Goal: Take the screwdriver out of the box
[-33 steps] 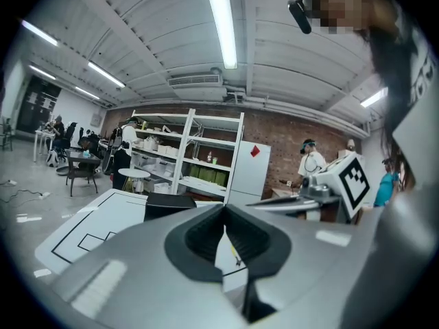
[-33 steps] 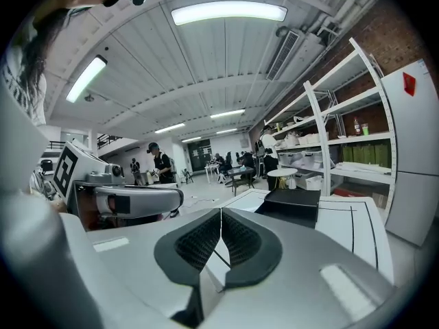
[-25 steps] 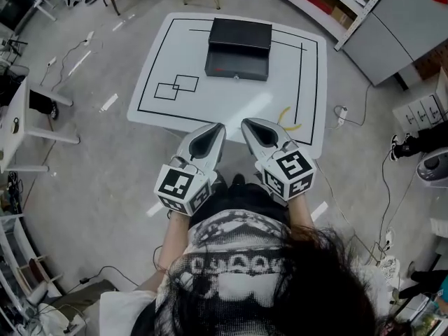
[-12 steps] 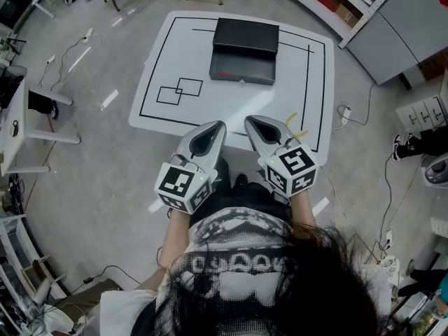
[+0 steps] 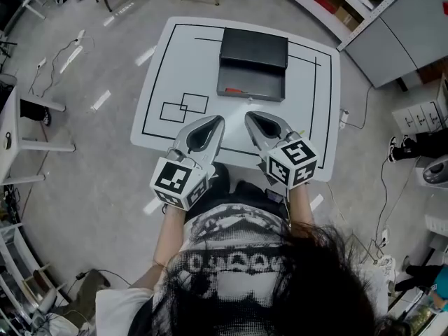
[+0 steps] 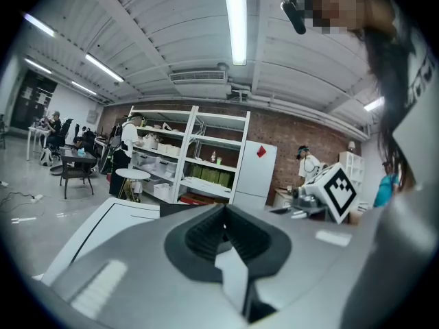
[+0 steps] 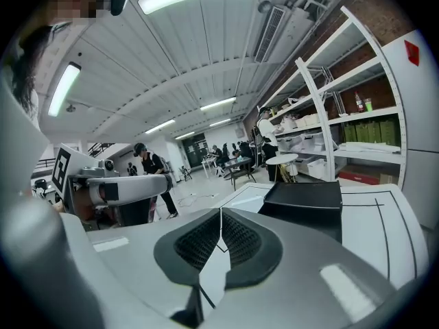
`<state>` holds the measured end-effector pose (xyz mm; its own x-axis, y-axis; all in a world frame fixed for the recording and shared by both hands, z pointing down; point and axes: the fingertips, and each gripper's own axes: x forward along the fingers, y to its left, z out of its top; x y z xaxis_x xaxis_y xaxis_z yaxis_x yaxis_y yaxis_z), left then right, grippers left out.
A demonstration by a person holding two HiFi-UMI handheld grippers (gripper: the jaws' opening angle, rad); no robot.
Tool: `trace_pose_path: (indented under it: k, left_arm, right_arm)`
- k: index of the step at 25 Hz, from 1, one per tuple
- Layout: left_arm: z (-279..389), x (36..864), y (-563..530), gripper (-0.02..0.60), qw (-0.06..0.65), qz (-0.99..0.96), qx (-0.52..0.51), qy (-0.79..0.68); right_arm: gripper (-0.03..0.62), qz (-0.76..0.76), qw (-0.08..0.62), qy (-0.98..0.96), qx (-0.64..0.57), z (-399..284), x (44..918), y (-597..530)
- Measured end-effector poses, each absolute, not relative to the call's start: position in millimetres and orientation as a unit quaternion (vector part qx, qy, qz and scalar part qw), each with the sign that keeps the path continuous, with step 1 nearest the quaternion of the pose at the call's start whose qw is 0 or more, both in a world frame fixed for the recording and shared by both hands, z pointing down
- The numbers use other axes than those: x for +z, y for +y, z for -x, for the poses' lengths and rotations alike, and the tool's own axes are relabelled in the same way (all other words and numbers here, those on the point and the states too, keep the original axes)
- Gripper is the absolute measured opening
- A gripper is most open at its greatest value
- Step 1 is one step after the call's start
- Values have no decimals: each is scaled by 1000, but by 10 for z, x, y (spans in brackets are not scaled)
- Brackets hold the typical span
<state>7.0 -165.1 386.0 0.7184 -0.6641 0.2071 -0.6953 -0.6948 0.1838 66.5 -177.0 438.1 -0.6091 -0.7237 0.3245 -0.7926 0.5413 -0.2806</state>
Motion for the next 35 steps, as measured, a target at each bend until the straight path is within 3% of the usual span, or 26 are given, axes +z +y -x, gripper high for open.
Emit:
trace_pose_path:
  k: [12,23,35]
  left_arm:
    - [292,3902,-2447,0,134,-929,57,-340]
    - [380,4007,-2780,0,138,-941,64,-302]
    - [489,4217,-3071,0,163,-942,72,-286]
  right_arm:
    - [2,-450,160,-852,215,-644,4881,-2678]
    - [26,-333,271,-876,218,-565,5417,-3327]
    - [58,-142,468,-847,207,-771,6173,-3477]
